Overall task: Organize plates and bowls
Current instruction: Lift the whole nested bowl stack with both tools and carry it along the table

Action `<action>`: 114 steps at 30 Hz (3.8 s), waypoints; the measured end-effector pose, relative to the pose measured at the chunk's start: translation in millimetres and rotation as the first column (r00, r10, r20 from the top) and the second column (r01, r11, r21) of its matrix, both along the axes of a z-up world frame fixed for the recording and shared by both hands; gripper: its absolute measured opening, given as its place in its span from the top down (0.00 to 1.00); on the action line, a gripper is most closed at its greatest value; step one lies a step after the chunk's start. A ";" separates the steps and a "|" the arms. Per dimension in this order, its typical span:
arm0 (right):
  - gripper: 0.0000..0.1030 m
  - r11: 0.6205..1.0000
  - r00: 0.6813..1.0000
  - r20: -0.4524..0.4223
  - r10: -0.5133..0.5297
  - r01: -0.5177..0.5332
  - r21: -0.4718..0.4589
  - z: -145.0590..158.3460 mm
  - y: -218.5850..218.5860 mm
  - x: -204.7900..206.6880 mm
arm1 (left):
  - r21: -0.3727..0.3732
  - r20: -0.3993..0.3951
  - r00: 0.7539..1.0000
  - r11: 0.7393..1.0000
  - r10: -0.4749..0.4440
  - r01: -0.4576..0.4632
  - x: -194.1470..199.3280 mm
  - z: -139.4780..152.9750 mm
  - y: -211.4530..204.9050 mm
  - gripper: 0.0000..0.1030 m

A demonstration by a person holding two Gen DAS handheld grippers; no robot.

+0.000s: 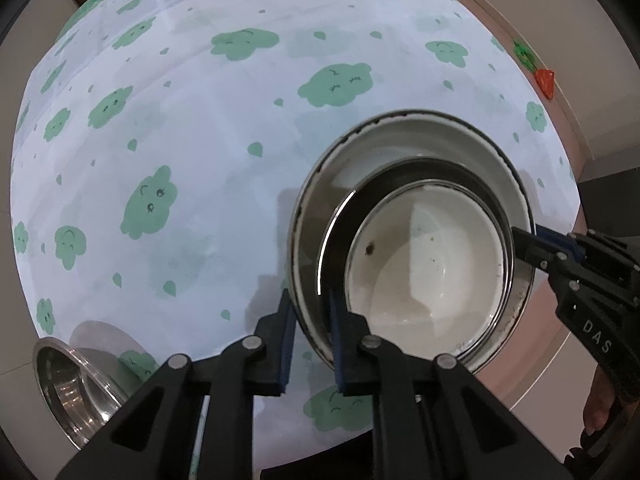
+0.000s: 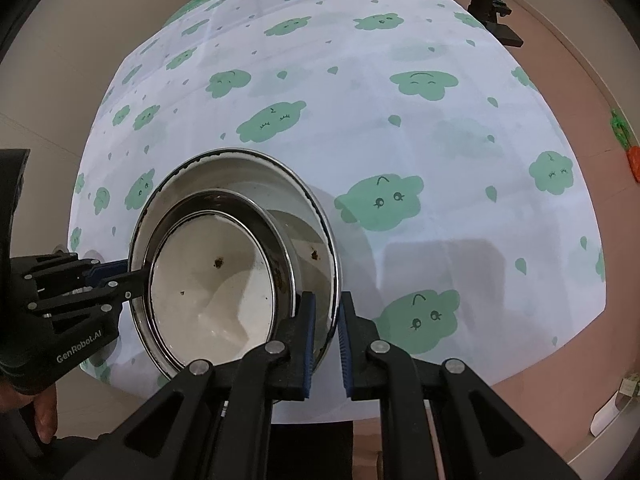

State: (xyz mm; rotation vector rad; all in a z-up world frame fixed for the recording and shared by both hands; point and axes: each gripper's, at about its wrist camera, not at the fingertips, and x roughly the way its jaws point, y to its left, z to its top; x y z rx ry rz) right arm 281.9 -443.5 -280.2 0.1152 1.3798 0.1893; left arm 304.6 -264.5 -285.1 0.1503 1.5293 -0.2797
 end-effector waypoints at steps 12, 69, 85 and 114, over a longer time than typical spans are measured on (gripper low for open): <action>0.88 0.999 0.999 0.013 0.045 -0.045 0.007 17.0 19.7 7.3 | 0.010 0.042 0.999 0.999 0.035 -0.036 -6.1 24.8 20.4 0.87; 0.88 0.875 0.870 0.109 0.481 -0.483 -0.005 88.8 240.9 -17.0 | 0.020 0.167 0.885 0.896 0.436 -0.445 -90.9 92.0 241.6 0.88; 0.88 0.806 0.806 0.048 0.590 -0.592 0.018 62.4 303.2 -40.3 | 0.048 0.113 0.831 0.832 0.545 -0.552 -127.2 65.3 293.1 0.88; 0.87 0.789 0.789 -0.006 0.615 -0.615 0.005 35.8 322.8 -37.0 | 0.062 0.043 0.822 0.820 0.568 -0.569 -126.3 29.6 303.2 0.88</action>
